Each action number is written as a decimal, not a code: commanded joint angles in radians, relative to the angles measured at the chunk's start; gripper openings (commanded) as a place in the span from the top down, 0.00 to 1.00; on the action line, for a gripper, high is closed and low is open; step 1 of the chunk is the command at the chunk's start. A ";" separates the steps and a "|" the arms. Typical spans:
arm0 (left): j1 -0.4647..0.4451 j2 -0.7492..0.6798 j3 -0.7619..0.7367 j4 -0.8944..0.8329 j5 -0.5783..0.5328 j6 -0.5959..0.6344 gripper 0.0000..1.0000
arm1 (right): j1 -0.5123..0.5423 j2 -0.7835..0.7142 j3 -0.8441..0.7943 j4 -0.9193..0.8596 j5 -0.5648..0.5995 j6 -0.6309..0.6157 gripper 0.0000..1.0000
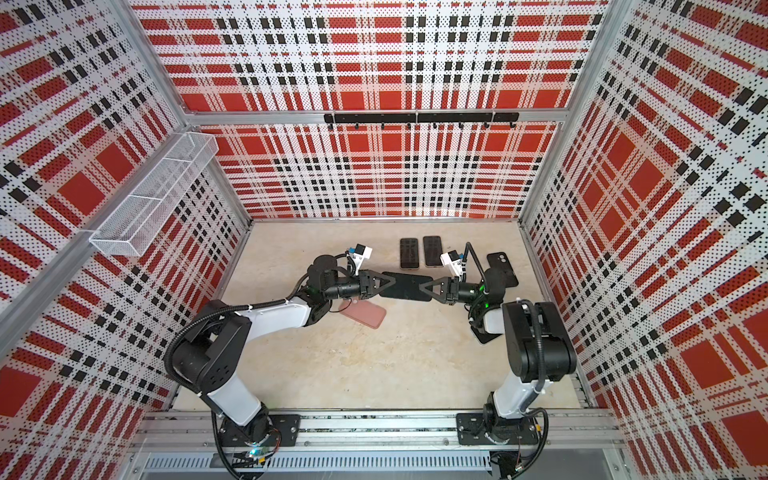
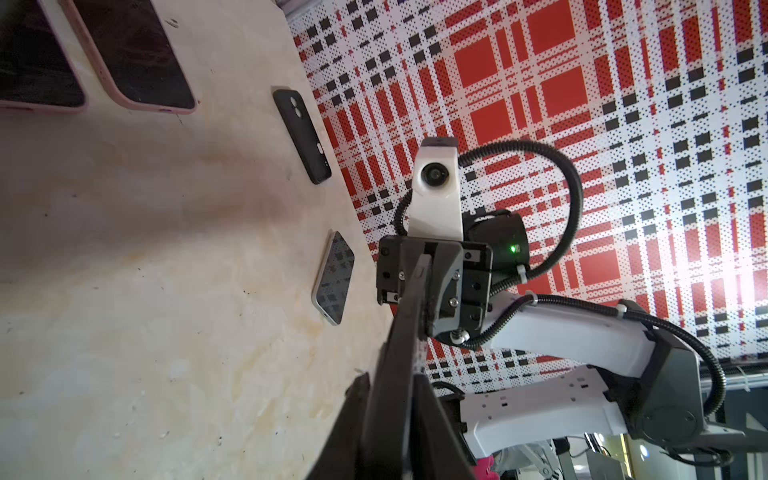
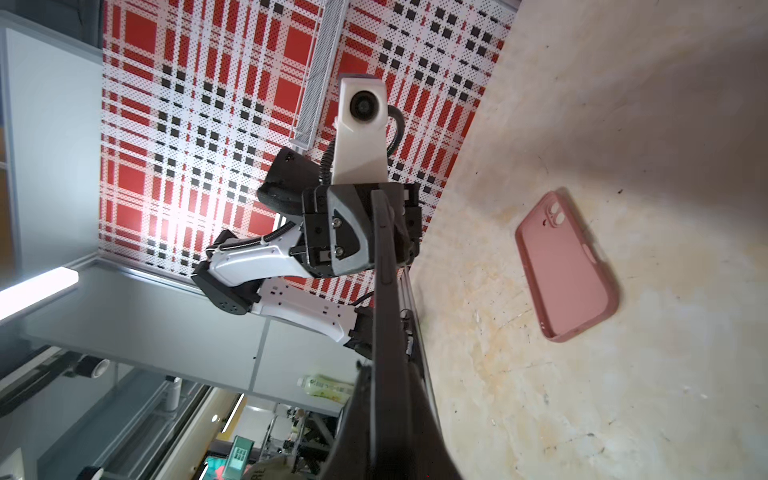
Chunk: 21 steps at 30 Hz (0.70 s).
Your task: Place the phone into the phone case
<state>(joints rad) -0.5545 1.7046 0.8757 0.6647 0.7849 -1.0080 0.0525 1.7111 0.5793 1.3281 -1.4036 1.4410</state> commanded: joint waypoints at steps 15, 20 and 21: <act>0.240 -0.219 0.036 -0.511 -0.063 0.341 0.25 | 0.020 -0.017 0.110 0.199 0.055 0.177 1.00; 0.344 -0.299 0.030 -0.647 -0.097 0.430 0.27 | 0.061 -0.193 0.287 -0.956 0.251 -0.640 1.00; 0.353 -0.312 0.018 -0.656 -0.119 0.436 0.28 | 0.077 -0.206 0.352 -1.162 0.302 -0.786 1.00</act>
<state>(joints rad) -0.2283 1.4376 0.8948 0.1425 0.7143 -0.6670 0.0937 1.6020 0.7948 0.8665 -1.2819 1.1934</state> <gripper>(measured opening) 0.729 0.099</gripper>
